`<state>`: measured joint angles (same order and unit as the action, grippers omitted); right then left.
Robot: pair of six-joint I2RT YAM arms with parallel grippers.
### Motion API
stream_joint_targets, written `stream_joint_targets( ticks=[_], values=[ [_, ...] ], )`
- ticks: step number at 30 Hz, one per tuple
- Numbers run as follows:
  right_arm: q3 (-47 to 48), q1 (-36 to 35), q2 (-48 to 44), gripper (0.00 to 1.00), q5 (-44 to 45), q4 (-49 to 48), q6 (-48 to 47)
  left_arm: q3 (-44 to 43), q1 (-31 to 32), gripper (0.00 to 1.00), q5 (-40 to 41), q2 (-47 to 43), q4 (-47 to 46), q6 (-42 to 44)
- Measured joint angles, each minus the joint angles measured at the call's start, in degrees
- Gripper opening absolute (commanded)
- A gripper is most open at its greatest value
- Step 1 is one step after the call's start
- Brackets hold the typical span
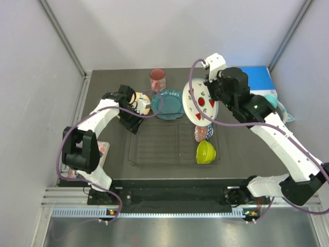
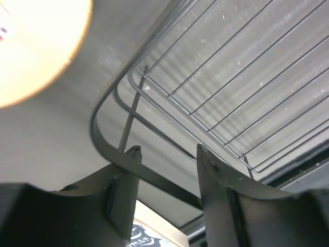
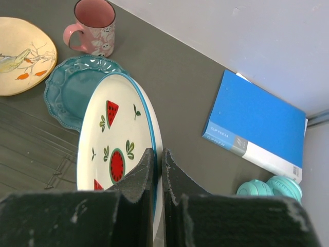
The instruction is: Load the mixed dishes into the dish rack
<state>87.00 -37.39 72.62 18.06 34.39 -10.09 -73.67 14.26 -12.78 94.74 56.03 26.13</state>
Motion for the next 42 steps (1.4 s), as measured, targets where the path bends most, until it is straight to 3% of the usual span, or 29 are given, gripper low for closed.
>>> stream_joint_targets(
  ticks=[3,6,12,22,30,42],
  values=[
    [0.0,0.0,-0.04,0.0,0.57,0.04,-0.02,-0.74,0.7,0.45,0.52,0.04,-1.2,0.24],
    [0.0,0.0,-0.24,0.0,1.05,0.33,-0.04,-0.81,1.31,0.33,0.68,0.15,-2.6,-0.04],
    [-0.48,0.0,-1.44,0.0,1.53,1.7,-0.39,-1.33,3.06,0.23,0.61,0.83,-3.72,1.05],
    [-2.01,-2.32,-6.16,0.0,2.01,4.15,-1.53,-4.24,4.63,0.21,0.22,3.52,-4.7,4.83],
    [-6.86,-12.61,-7.61,0.0,8.37,4.68,-8.79,-12.57,4.98,0.18,0.42,9.88,-4.66,9.6],
    [-12.46,-14.73,-7.65,0.0,15.15,0.26,-19.19,-14.34,4.98,0.19,-0.42,10.78,-6.69,14.12]
  ],
)
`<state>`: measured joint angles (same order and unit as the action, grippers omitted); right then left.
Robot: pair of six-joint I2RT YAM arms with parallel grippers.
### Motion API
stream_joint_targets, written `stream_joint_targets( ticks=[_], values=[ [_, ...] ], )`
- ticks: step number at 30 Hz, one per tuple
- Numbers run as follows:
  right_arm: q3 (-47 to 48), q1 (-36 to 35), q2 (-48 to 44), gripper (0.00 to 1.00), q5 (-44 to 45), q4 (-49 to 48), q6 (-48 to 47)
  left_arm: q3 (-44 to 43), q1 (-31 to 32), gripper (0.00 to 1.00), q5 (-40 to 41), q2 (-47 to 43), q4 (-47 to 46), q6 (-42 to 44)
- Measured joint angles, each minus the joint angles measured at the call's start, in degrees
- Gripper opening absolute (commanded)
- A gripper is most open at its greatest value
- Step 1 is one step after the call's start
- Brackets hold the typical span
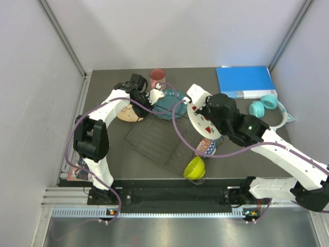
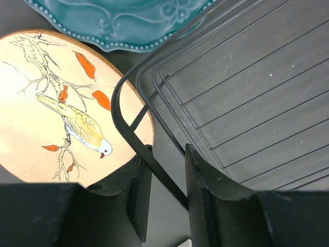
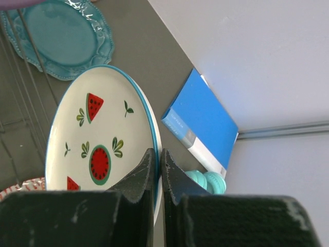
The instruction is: Load the mixed dishes into the dish rack
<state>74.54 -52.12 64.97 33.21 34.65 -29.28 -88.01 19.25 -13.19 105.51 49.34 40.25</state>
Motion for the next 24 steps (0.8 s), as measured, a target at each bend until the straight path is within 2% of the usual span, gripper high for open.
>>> stream_joint_targets(
  ticks=[13,24],
  values=[
    [-6.69,-0.17,0.9,0.0,1.51,-9.92,-9.05,0.04,0.33,0.24,-0.26,0.0,-0.48,0.68],
    [-14.69,-1.42,1.27,0.0,5.7,-23.26,-24.63,0.07,0.5,0.24,-0.46,0.02,-0.74,0.61]
  ],
)
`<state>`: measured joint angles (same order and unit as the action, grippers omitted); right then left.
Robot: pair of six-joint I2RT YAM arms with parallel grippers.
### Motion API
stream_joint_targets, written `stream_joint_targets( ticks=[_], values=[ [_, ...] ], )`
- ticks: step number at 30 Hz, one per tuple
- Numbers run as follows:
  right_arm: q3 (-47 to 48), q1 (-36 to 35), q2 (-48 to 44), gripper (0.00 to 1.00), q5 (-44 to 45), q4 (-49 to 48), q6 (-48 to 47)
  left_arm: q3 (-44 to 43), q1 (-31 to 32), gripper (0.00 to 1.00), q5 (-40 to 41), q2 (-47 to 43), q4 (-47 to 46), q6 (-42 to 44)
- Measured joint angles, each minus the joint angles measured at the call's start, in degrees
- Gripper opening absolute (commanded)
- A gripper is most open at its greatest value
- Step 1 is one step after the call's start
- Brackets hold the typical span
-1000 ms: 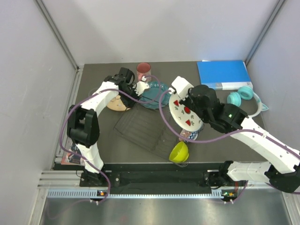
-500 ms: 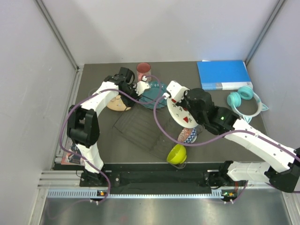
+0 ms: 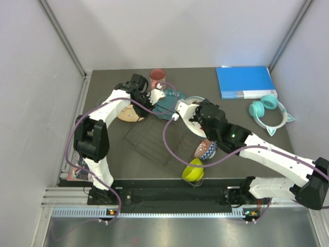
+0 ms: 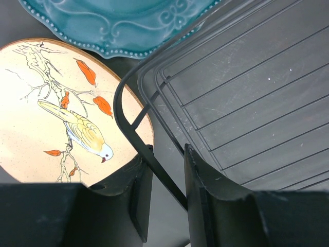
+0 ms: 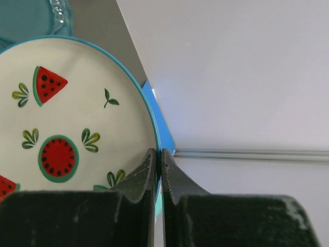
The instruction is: Load the mixed dishes into the dish rack
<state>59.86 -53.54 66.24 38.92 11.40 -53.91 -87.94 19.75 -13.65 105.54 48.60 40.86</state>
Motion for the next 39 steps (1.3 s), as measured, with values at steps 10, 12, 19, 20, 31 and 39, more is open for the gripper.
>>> stream_joint_targets(
  ticks=[10,12,19,20,31,39],
  values=[
    [-8.57,-0.46,-5.35,0.0,-0.96,-8.48,-12.41,0.02,0.07,0.25,-0.02,0.02,-0.57,-0.5],
    [-9.27,-0.52,-6.47,0.0,-1.33,-8.98,-13.84,0.02,0.09,0.25,0.0,0.02,-0.66,-0.63],
    [-9.64,-1.51,-8.17,0.0,-2.19,-8.31,-14.6,0.02,0.09,0.25,0.02,0.02,-0.81,-1.31],
    [-9.73,-1.84,-8.17,0.0,-2.29,-8.24,-14.49,0.02,0.09,0.25,0.02,0.02,-0.83,-1.42],
    [-10.73,-3.58,-7.85,0.0,-4.0,-7.54,-12.44,0.02,0.13,0.28,0.02,0.48,-1.44,-2.14],
    [-10.73,-3.74,-5.92,0.0,-5.73,-8.26,-10.49,0.0,0.22,0.36,0.31,0.9,-1.9,-2.32]
  ],
)
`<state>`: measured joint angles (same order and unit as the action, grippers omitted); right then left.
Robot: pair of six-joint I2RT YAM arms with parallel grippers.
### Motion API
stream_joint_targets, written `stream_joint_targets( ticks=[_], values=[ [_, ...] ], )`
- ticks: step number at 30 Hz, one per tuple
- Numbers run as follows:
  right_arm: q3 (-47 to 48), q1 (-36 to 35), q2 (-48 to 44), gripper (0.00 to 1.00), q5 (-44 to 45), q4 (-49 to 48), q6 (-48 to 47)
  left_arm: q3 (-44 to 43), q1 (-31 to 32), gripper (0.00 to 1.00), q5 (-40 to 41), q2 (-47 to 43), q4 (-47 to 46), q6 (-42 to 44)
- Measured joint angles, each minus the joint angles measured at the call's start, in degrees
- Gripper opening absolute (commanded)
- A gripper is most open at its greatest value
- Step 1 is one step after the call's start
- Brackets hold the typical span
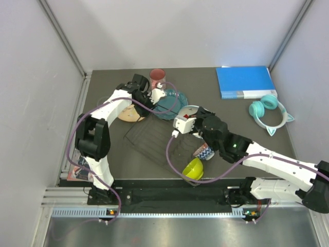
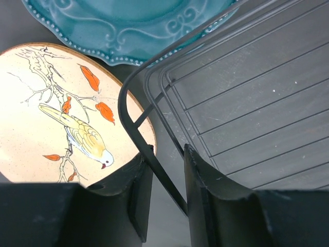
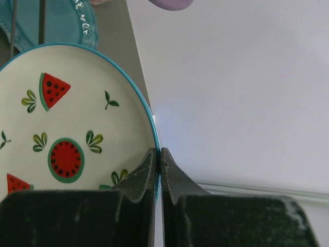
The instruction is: Load the mixed dishes into the dish rack
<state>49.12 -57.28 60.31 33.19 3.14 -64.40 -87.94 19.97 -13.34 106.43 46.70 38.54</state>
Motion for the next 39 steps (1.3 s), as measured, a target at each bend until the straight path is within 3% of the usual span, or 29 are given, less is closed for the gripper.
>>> stream_joint_targets(
  ticks=[29,39],
  values=[
    [0.11,-0.2,3.93,0.02,-2.23,-0.35,7.17,-5.95,-1.46,0.48,-2.19,1.97,3.04,-4.17],
    [2.29,-6.56,4.26,0.01,-2.89,8.85,16.59,-7.65,-2.01,0.48,-2.23,1.99,3.48,-5.86]
  ],
)
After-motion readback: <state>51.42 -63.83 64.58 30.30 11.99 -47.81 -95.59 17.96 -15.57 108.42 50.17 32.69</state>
